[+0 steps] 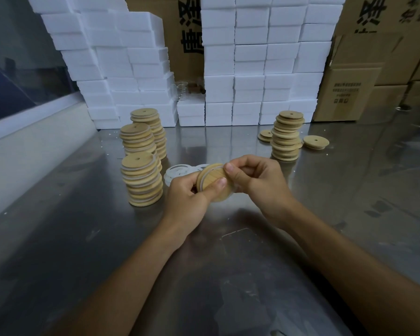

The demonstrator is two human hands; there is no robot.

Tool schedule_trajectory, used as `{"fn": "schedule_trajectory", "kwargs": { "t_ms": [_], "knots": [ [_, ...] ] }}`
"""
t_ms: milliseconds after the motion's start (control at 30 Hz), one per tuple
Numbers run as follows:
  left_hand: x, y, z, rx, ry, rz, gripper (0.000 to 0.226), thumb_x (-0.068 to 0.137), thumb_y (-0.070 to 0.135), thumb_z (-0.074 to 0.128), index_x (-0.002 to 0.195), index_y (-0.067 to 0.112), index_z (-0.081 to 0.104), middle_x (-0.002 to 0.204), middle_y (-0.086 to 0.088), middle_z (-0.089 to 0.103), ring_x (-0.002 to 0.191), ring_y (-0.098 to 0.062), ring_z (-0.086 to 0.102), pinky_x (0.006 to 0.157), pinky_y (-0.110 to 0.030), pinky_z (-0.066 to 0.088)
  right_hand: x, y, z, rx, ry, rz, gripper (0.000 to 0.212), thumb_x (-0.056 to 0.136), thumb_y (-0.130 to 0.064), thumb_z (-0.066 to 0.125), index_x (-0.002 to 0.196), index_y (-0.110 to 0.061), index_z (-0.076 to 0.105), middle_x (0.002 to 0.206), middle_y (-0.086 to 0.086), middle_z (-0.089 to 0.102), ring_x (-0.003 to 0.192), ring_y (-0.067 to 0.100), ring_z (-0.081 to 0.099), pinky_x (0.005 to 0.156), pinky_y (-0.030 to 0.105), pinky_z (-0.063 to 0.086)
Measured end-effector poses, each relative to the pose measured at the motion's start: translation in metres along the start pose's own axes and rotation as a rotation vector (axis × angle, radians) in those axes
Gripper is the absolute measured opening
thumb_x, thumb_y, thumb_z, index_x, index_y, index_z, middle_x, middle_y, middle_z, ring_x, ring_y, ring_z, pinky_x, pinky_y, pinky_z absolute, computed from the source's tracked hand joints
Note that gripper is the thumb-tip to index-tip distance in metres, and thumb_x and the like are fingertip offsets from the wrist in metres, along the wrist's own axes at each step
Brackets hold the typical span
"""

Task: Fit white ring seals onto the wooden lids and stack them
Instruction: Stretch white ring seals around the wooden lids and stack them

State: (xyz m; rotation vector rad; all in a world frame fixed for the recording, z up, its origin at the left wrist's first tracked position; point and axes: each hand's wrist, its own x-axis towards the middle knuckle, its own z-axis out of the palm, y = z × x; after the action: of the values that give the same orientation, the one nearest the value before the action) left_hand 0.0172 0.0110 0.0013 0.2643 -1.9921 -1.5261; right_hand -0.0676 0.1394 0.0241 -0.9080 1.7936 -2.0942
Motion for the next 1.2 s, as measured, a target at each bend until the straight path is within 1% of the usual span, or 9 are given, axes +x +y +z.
{"fn": "schedule_trajectory", "kwargs": {
  "t_ms": [100, 200, 333, 500, 667, 800, 933, 1033, 1200],
  "knots": [
    [0.000, 0.001, 0.002, -0.077, 0.012, -0.069, 0.020, 0.086, 0.023, 0.075, 0.067, 0.021, 0.072, 0.052, 0.006, 0.054, 0.048, -0.008, 0.047, 0.045, -0.018, 0.038, 0.001, 0.003, 0.001, 0.069, 0.023, 0.074, 0.016, 0.087, -0.016, 0.069, 0.087, 0.000, 0.070, 0.079, 0.015, 0.071, 0.076, 0.026, 0.064, 0.077, 0.042, 0.055],
    [0.000, 0.001, 0.002, -0.143, 0.030, -0.119, 0.020, 0.086, 0.024, 0.074, 0.068, 0.015, 0.071, 0.051, -0.001, 0.052, 0.047, -0.013, 0.045, 0.043, -0.023, 0.038, 0.001, 0.003, 0.001, 0.174, 0.008, 0.136, 0.029, 0.079, -0.025, 0.072, 0.088, 0.003, 0.071, 0.083, 0.015, 0.073, 0.077, 0.022, 0.069, 0.074, 0.033, 0.059],
    [-0.001, 0.002, 0.005, -0.173, 0.003, -0.158, 0.017, 0.087, 0.024, 0.073, 0.077, 0.010, 0.072, 0.055, -0.006, 0.054, 0.051, -0.016, 0.047, 0.047, -0.027, 0.041, 0.002, 0.001, -0.005, 0.242, -0.021, 0.190, 0.030, 0.088, -0.019, 0.068, 0.089, 0.011, 0.068, 0.080, 0.017, 0.071, 0.073, 0.021, 0.069, 0.068, 0.025, 0.056],
    [-0.002, 0.005, 0.007, -0.252, 0.011, -0.215, 0.020, 0.089, 0.020, 0.070, 0.087, 0.001, 0.069, 0.062, -0.011, 0.055, 0.050, -0.016, 0.048, 0.047, -0.026, 0.041, 0.002, 0.000, -0.005, 0.287, -0.053, 0.238, 0.038, 0.089, -0.021, 0.066, 0.103, 0.014, 0.066, 0.093, 0.021, 0.070, 0.081, 0.022, 0.068, 0.079, 0.029, 0.057],
    [-0.002, 0.008, 0.008, -0.330, 0.037, -0.281, 0.019, 0.084, 0.022, 0.072, 0.088, 0.003, 0.069, 0.068, -0.013, 0.060, 0.055, -0.018, 0.052, 0.052, -0.030, 0.044, 0.001, 0.000, -0.002, 0.189, -0.029, 0.187, 0.033, 0.089, -0.023, 0.067, 0.099, 0.008, 0.067, 0.087, 0.013, 0.071, 0.077, 0.016, 0.067, 0.067, 0.023, 0.055],
    [-0.005, 0.006, 0.009, -0.218, 0.051, -0.209, 0.020, 0.085, 0.025, 0.074, 0.087, 0.006, 0.072, 0.066, -0.008, 0.065, 0.053, -0.013, 0.056, 0.050, -0.027, 0.048, 0.000, 0.004, -0.002, 0.022, 0.035, 0.141, 0.021, 0.090, -0.022, 0.067, 0.091, -0.001, 0.068, 0.081, 0.011, 0.071, 0.075, 0.015, 0.065, 0.068, 0.028, 0.053],
    [-0.004, 0.008, 0.006, -0.014, 0.020, -0.051, 0.009, 0.086, 0.020, 0.073, 0.078, 0.020, 0.070, 0.055, 0.012, 0.062, 0.047, -0.001, 0.053, 0.046, -0.014, 0.041, 0.000, 0.002, -0.003, -0.239, 0.057, -0.137, 0.006, 0.092, -0.007, 0.064, 0.087, -0.005, 0.066, 0.076, 0.003, 0.068, 0.068, 0.005, 0.063, 0.061, 0.021, 0.052],
    [-0.002, 0.009, 0.001, 0.136, -0.008, 0.058, 0.013, 0.081, 0.013, 0.076, 0.083, 0.023, 0.069, 0.069, 0.009, 0.067, 0.063, -0.006, 0.062, 0.054, -0.018, 0.048, 0.000, 0.000, -0.005, -0.422, 0.001, -0.229, 0.008, 0.094, -0.007, 0.062, 0.087, -0.006, 0.066, 0.076, 0.000, 0.066, 0.071, 0.011, 0.061, 0.065, 0.034, 0.052],
    [-0.003, 0.011, 0.001, 0.144, 0.020, 0.102, 0.017, 0.081, 0.012, 0.078, 0.086, 0.025, 0.069, 0.080, 0.002, 0.071, 0.078, -0.014, 0.067, 0.071, -0.026, 0.056, 0.000, -0.002, -0.004, -0.315, 0.028, -0.177, 0.015, 0.093, -0.014, 0.064, 0.089, 0.000, 0.067, 0.082, 0.015, 0.070, 0.072, 0.017, 0.064, 0.067, 0.034, 0.055]
  ]
}}
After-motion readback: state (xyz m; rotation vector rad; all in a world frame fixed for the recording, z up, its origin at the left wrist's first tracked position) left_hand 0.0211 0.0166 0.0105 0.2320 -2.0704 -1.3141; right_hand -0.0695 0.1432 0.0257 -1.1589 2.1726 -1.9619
